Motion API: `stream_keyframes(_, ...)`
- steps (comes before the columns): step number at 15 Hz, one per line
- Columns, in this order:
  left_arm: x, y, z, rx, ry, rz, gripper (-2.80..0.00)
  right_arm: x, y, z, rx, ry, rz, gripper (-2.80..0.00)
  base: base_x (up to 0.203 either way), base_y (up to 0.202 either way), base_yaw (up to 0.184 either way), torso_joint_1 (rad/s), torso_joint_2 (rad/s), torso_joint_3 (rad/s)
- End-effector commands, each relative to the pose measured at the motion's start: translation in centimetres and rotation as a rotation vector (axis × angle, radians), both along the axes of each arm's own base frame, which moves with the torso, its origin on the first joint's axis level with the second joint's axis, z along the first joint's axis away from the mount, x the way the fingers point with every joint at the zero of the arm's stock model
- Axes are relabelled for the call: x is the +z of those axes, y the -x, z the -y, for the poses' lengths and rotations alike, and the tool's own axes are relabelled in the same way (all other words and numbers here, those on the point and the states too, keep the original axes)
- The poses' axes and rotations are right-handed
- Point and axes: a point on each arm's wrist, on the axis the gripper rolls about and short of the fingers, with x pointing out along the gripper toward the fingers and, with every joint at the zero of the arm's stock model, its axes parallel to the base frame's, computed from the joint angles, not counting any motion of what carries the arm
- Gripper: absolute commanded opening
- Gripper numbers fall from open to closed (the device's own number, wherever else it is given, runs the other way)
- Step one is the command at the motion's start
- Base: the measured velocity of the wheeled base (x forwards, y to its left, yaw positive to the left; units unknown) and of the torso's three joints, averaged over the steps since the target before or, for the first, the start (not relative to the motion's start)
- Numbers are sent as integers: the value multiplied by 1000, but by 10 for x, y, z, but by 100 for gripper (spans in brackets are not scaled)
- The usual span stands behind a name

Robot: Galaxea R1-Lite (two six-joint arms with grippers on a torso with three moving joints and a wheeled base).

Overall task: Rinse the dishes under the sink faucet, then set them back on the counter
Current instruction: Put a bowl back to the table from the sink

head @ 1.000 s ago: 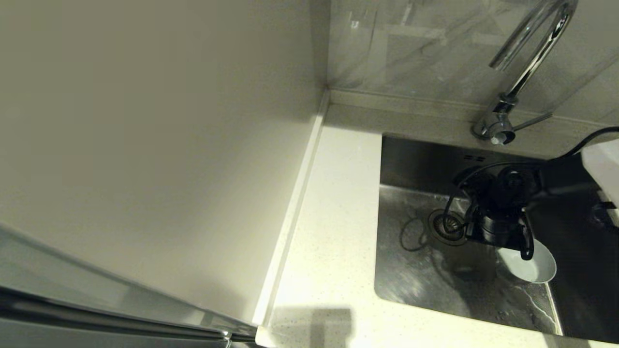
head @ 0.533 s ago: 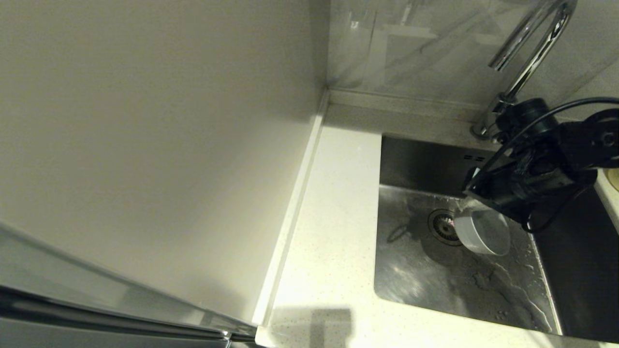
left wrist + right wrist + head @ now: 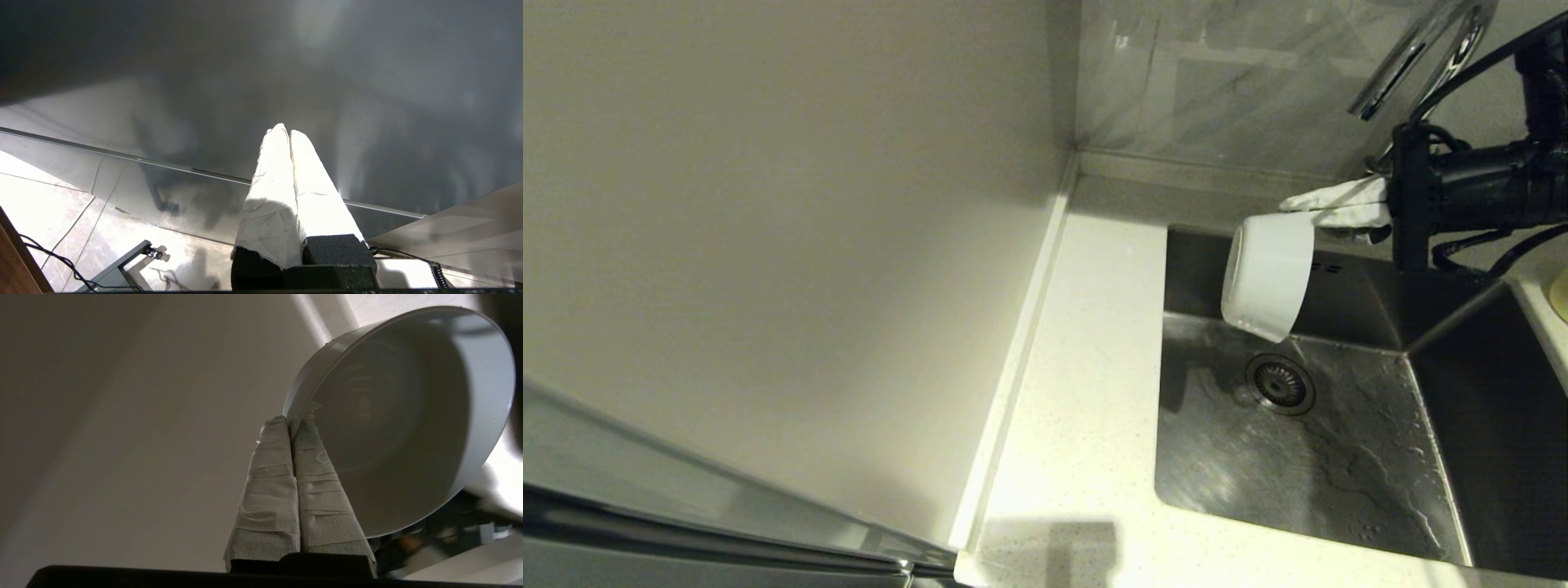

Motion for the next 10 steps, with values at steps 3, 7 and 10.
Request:
stream_keyframes(3,0,0,0,0,1,4,-280,-45,-4,26,-17,-83,-173,-280,0,0,0,0,0,0)
stream_keyframes(7,0,0,0,0,1,4,-280,-5,21,64,-71,-142,-48,-280,0,0,0,0,0,0)
stream_keyframes(10,0,0,0,1,1,4,-280,-35,25,73,-113,-139,-128,-280,0,0,0,0,0,0)
